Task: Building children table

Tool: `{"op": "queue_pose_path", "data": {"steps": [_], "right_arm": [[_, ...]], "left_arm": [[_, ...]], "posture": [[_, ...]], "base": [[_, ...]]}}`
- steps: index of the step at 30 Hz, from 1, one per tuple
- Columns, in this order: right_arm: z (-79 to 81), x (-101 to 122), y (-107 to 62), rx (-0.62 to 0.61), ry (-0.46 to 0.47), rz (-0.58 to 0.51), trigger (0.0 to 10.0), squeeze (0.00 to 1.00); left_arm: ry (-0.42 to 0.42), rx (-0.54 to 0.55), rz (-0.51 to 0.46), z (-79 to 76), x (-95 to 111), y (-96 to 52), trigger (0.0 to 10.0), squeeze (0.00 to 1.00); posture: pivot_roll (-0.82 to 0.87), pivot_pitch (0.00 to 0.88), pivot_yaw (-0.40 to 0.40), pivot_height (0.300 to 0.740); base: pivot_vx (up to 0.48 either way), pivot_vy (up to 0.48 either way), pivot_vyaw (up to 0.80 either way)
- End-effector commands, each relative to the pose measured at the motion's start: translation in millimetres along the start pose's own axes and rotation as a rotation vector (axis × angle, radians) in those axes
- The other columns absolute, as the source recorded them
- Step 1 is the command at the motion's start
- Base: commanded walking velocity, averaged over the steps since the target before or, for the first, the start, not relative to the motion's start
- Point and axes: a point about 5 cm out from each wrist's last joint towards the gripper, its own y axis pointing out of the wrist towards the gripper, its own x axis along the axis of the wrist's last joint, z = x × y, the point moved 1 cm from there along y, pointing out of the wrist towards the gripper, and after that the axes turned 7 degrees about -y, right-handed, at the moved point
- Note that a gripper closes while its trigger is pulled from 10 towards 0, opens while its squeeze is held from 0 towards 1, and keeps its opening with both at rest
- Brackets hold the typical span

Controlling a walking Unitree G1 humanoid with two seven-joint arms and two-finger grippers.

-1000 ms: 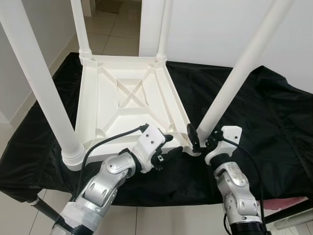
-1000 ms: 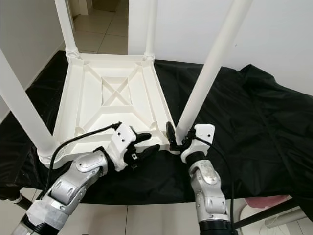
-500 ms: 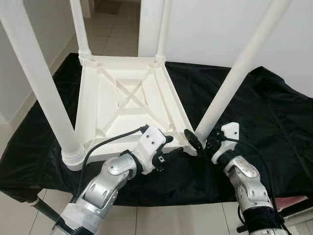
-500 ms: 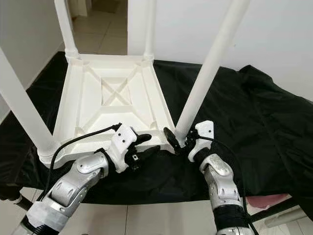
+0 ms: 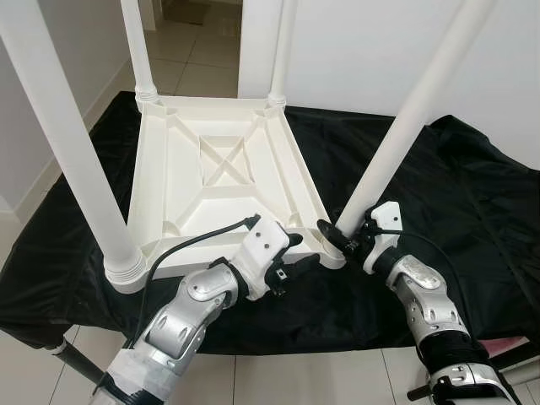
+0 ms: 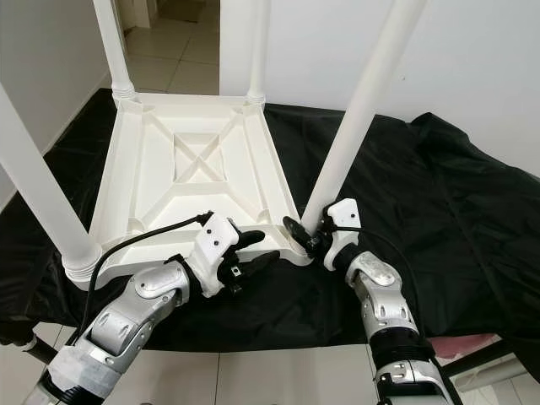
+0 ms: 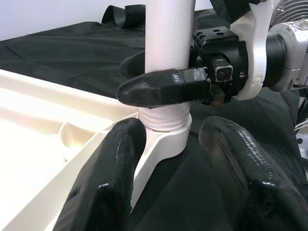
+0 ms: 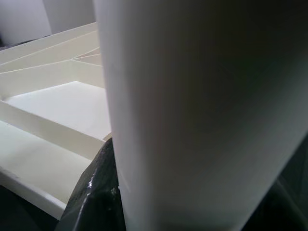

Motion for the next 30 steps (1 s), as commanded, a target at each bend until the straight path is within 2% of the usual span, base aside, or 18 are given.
{"op": "queue_pose_path", "data": {"steps": [1, 4, 5, 6, 11, 12, 14, 15, 19, 22, 23, 25, 26, 27, 29, 30], "right_arm": [[2.2, -8, -3.7, 0.023, -0.005, 0.036, 0.0, 0.00], [0.8, -11, -6.8, 0.013, 0.008, 0.035, 0.0, 0.00], [-0.3, -12, -8.1, -0.001, 0.023, 0.033, 2.2, 0.00], [-0.6, -12, -8.7, -0.016, 0.031, 0.029, 10.0, 0.00], [3.9, -9, -8.6, -0.059, 0.037, 0.011, 10.0, 0.00], [9.9, -9, -7.6, -0.104, 0.038, 0.011, 10.0, 0.00], [11.6, -9, -7.1, -0.125, 0.037, 0.014, 10.0, 0.00], [15.8, -10, -6.2, -0.187, 0.018, 0.032, 10.0, 0.00], [22.3, -9, -5.3, -0.235, 0.034, 0.036, 10.0, 0.00], [22.3, -9, -5.3, -0.235, 0.034, 0.036, 10.0, 0.00], [23.9, -9, -5.5, -0.298, 0.059, 0.044, 10.0, 0.00], [23.9, -9, -5.5, -0.298, 0.059, 0.044, 10.0, 0.00], [26.0, -9, -5.9, -0.357, 0.070, 0.053, 10.0, 0.00], [26.0, -9, -5.9, -0.357, 0.070, 0.053, 10.0, 0.00], [32.9, -9, -6.1, -0.552, 0.103, 0.066, 10.0, 0.00], [32.9, -9, -6.1, -0.552, 0.103, 0.066, 10.0, 0.00]], "left_arm": [[0.015, -0.049, 0.006, -5.9, 2, 1.3, 10.0, 0.00], [0.013, -0.049, 0.007, -6.6, 1, 0.7, 10.0, 0.00], [0.012, -0.049, 0.008, -6.9, 1, 0.4, 10.0, 0.00], [0.012, -0.049, 0.010, -6.8, 0, 0.4, 10.0, 0.00], [0.011, -0.052, 0.013, -7.2, -1, 0.6, 10.0, 0.00], [0.010, -0.054, 0.016, -7.5, -2, 0.7, 10.0, 0.00], [0.010, -0.055, 0.017, -7.6, -2, 0.7, 10.0, 0.00], [0.007, -0.059, 0.020, -7.9, -3, 0.8, 10.0, 0.00], [0.006, -0.062, 0.022, -8.0, -3, 0.8, 10.0, 0.00], [0.006, -0.062, 0.022, -8.0, -3, 0.8, 10.0, 0.00], [0.007, -0.064, 0.023, -7.9, -3, 1.0, 10.0, 0.00], [0.007, -0.064, 0.023, -7.9, -3, 1.0, 10.0, 0.00], [0.006, -0.066, 0.023, -7.8, -3, 0.9, 10.0, 0.00], [0.006, -0.066, 0.023, -7.8, -3, 0.9, 10.0, 0.00], [0.009, -0.068, 0.025, -7.3, -3, 1.2, 10.0, 0.00], [0.009, -0.068, 0.025, -7.3, -3, 1.2, 10.0, 0.00]], "posture": [[0.00, 0.005, -0.109, 0.740], [0.00, 0.008, -0.110, 0.740], [0.00, 0.009, -0.109, 0.740], [0.00, 0.009, -0.109, 0.740], [-0.01, 0.009, -0.110, 0.740], [-0.01, 0.007, -0.106, 0.740], [-0.01, 0.007, -0.106, 0.740], [-0.01, 0.007, -0.105, 0.740], [-0.02, 0.008, -0.101, 0.740], [-0.02, 0.008, -0.101, 0.740], [-0.02, 0.007, -0.099, 0.740], [-0.02, 0.007, -0.099, 0.740], [-0.02, 0.006, -0.097, 0.740], [-0.02, 0.006, -0.097, 0.740], [-0.02, 0.006, -0.100, 0.740], [-0.02, 0.006, -0.100, 0.740]], "base": [[0.000, 0.000, 0.00], [0.000, 0.000, 0.00], [0.000, 0.000, 0.00], [0.000, 0.000, 0.00], [0.000, 0.000, 0.00], [0.000, 0.000, 0.00], [0.000, 0.000, 0.00], [0.000, 0.000, 0.00], [0.000, 0.000, 0.00], [0.000, 0.000, 0.00], [0.000, 0.000, 0.00], [0.000, 0.000, 0.00], [0.000, 0.000, 0.00], [0.000, 0.000, 0.00], [0.000, 0.000, 0.00], [0.000, 0.000, 0.00]]}}
